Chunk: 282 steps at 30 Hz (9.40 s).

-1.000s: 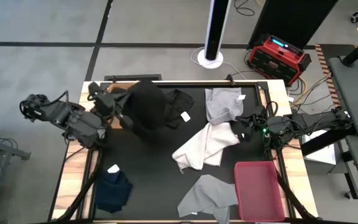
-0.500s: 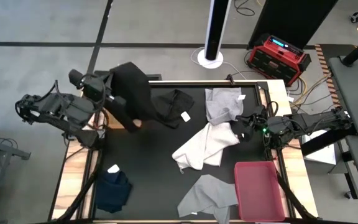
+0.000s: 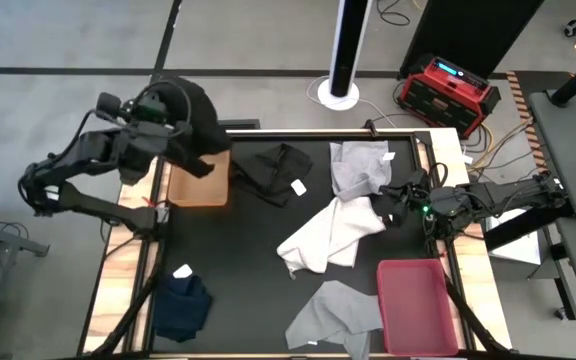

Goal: Sort towels by color in basket
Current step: Put the bottom black towel into the orange bin

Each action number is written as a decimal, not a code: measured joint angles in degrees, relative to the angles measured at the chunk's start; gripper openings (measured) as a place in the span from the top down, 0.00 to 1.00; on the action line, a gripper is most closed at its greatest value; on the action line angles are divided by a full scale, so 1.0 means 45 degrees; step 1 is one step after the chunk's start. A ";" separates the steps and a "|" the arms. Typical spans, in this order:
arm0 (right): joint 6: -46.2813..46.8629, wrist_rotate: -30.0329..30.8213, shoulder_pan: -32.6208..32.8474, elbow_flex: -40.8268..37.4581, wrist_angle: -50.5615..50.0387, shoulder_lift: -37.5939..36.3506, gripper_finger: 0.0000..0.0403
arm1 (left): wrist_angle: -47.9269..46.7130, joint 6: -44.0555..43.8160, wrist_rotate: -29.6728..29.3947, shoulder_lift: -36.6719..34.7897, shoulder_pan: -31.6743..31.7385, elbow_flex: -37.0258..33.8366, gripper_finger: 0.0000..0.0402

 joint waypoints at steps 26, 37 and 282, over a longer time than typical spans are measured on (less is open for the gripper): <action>0.0002 -0.0005 0.0002 0.0000 0.0002 0.0573 0.97 | -0.0635 -0.3562 0.8945 0.0015 0.2461 -0.3543 1.00; 0.0002 -0.0008 0.0001 -0.0005 0.0002 0.0573 0.97 | -0.4037 -0.6180 1.0753 0.0059 0.2456 -0.3570 1.00; 0.0532 -0.0015 0.0000 -0.0815 0.0022 0.0570 0.97 | 0.3050 -0.1311 1.6655 0.3740 0.7649 -0.9262 1.00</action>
